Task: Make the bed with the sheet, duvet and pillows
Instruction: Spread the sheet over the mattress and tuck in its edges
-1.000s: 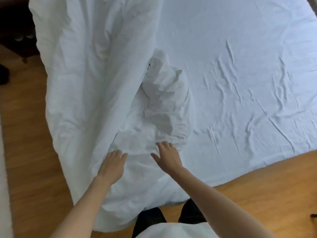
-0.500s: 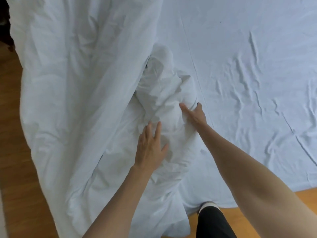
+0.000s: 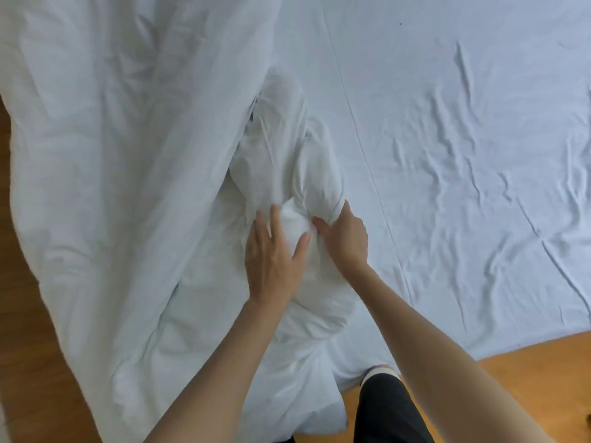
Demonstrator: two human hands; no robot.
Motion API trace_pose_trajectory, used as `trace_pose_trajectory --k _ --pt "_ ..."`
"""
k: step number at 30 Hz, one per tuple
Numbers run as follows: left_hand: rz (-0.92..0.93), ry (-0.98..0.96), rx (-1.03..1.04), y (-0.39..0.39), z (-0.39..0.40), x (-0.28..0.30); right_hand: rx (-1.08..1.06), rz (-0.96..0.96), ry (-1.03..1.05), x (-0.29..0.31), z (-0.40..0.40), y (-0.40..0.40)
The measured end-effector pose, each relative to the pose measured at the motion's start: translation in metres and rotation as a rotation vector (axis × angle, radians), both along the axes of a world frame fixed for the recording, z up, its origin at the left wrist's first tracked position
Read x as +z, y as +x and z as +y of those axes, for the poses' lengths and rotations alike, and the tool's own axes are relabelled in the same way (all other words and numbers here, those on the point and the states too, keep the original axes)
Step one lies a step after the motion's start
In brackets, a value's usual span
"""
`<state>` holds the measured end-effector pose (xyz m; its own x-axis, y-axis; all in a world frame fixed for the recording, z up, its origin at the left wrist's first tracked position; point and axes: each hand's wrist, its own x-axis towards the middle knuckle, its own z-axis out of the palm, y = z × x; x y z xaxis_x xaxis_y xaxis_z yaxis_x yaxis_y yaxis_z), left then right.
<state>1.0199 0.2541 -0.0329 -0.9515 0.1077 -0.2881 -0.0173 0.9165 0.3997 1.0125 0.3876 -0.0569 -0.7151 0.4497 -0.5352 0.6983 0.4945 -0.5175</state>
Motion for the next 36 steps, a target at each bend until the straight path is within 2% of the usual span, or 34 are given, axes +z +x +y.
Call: trace_pose_trajectory --k 3,6,10,13,19,21,23,24,26,28,31,34,36 --pt "0.005 0.079 -0.005 -0.008 0.024 0.035 0.233 0.078 0.099 0.031 -0.017 0.046" --pt "-0.146 -0.047 -0.043 -0.013 0.04 0.054 0.35 0.225 0.134 0.048 -0.037 0.082" --pt "-0.365 -0.103 0.071 -0.014 0.024 0.064 0.466 0.269 0.246 0.064 -0.05 0.113" --pt "-0.428 -0.023 0.096 -0.002 0.008 0.077 0.457 0.334 0.272 0.074 -0.055 0.137" --pt "-0.334 0.293 0.273 0.065 -0.027 0.126 0.475 0.398 0.196 0.12 -0.076 0.194" --pt "-0.331 0.446 0.35 0.097 -0.043 0.146 0.494 0.419 0.081 0.141 -0.077 0.224" --pt "-0.332 0.585 0.438 0.128 -0.055 0.167 0.461 0.436 -0.171 0.161 -0.068 0.252" --pt "-0.333 0.654 0.476 0.142 -0.059 0.176 0.381 0.499 -0.235 0.165 -0.06 0.261" --pt "-0.333 0.764 0.538 0.168 -0.062 0.194 0.065 0.547 -0.243 0.168 -0.037 0.265" --pt "-0.33 0.828 0.578 0.191 -0.057 0.21 -0.171 0.362 -0.313 0.167 -0.018 0.247" --pt "-0.304 0.856 0.614 0.215 -0.04 0.225 -0.172 -0.018 -0.742 0.152 -0.009 0.218" --pt "-0.285 0.876 0.623 0.226 -0.026 0.237 -0.199 -0.076 -1.138 0.149 -0.019 0.204" --pt "-0.288 0.903 0.648 0.227 -0.024 0.243 -0.212 -0.093 -1.278 0.163 -0.029 0.196"
